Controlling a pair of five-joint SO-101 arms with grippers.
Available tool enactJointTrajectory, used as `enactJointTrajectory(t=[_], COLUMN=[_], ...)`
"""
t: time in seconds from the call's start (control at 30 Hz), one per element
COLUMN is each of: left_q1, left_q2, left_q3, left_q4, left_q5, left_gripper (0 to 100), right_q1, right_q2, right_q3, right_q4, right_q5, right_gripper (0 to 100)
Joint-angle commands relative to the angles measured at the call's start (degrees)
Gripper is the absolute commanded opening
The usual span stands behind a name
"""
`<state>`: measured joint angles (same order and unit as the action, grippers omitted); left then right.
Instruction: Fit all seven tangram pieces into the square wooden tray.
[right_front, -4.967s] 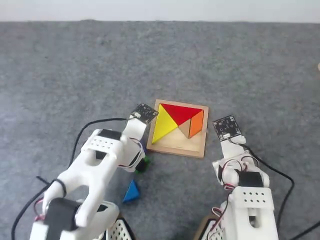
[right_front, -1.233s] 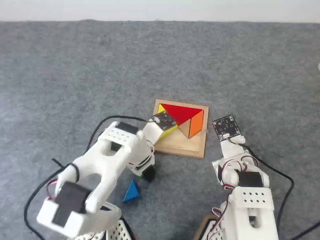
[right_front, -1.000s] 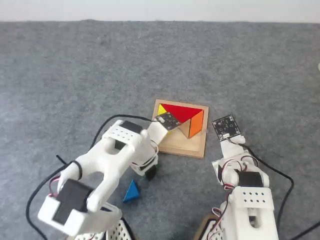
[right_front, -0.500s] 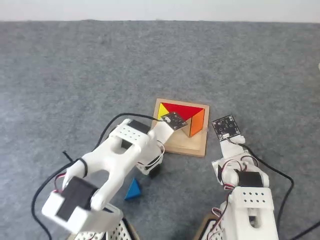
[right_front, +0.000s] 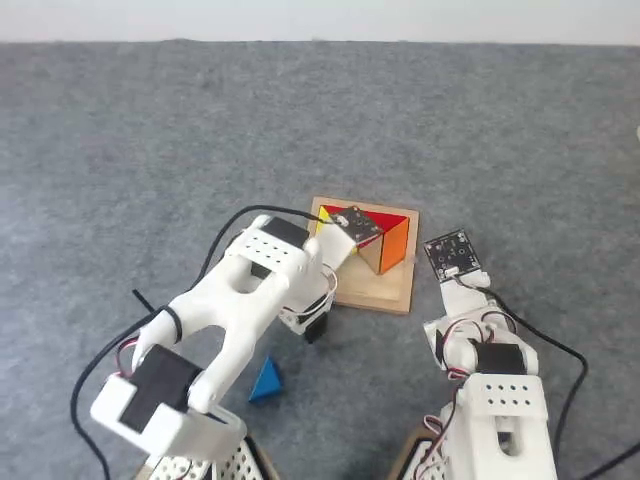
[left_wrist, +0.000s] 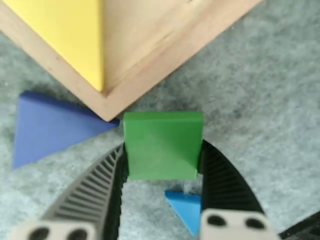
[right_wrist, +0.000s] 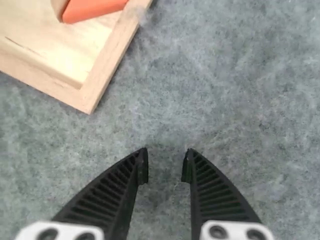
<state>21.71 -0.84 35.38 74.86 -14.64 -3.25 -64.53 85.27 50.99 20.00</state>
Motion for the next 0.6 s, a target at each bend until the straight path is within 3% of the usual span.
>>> enactJointTrajectory(t=[0.0, 0.2, 0.57], left_q1=[1.1, 1.3, 7.6], left_q2=[-4.7, -2.5, 17.4], left_q3=[-5.4, -12.4, -23.5], left_q4=[2.8, -0.2, -6.5], left_q5=[0.8, 0.4, 0.8], left_gripper=[1, 1, 2], right_q1=[-0.4, -0.4, -0.4], right_q2=[-1.0, -1.0, -1.1], right_q3=[-0.3, -0.3, -0.3], right_q4=[-0.9, -0.9, -0.9], right_q5=[-0.4, -0.4, -0.5], right_gripper=[13.5, 13.5, 13.5])
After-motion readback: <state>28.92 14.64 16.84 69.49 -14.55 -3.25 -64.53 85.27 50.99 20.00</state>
